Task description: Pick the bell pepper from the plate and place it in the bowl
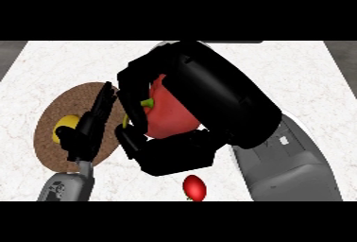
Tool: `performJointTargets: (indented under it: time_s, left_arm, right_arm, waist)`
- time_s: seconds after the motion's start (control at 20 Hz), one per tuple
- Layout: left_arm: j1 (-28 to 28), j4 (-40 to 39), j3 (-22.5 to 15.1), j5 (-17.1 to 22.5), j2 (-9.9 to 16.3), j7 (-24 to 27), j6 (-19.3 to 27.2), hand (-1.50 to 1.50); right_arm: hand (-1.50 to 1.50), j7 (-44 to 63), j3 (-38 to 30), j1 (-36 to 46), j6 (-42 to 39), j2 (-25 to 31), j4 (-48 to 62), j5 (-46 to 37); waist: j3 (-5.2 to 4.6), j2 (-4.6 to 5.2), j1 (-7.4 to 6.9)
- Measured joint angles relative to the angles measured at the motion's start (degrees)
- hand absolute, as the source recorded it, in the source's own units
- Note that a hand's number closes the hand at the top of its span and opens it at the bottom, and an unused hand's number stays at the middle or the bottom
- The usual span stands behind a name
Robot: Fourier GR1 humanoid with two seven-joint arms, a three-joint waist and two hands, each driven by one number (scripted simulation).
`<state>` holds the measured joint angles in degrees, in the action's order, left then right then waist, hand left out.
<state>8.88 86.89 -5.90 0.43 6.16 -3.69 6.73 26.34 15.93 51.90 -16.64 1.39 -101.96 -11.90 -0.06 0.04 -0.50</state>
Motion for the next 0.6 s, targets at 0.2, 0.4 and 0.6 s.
performJointTargets:
  time_s: [0.2, 0.4, 0.6]
  left_arm:
    - [0.24, 0.52, -0.64, -0.59, -0.58, -0.83, 0.24, 0.00]
    - [-0.17, 2.31, -1.28, -1.17, -0.90, -1.88, 0.56, 0.00]
    - [-0.03, 1.49, -1.15, -1.69, -1.11, -1.49, 0.55, 0.00]
  right_arm:
    - [1.50, -5.41, 0.42, 3.48, 1.68, 1.57, 9.08, -7.49]
    - [1.50, -12.86, 0.66, 6.25, 4.36, 3.10, 19.34, -13.85]
    - [1.50, -19.22, -0.26, 8.02, 8.61, 2.48, 30.17, -18.29]
  waist:
    - [0.02, 0.13, -0.36]
    - [0.02, 0.22, -0.74]
    - [0.03, 0.27, -0.66]
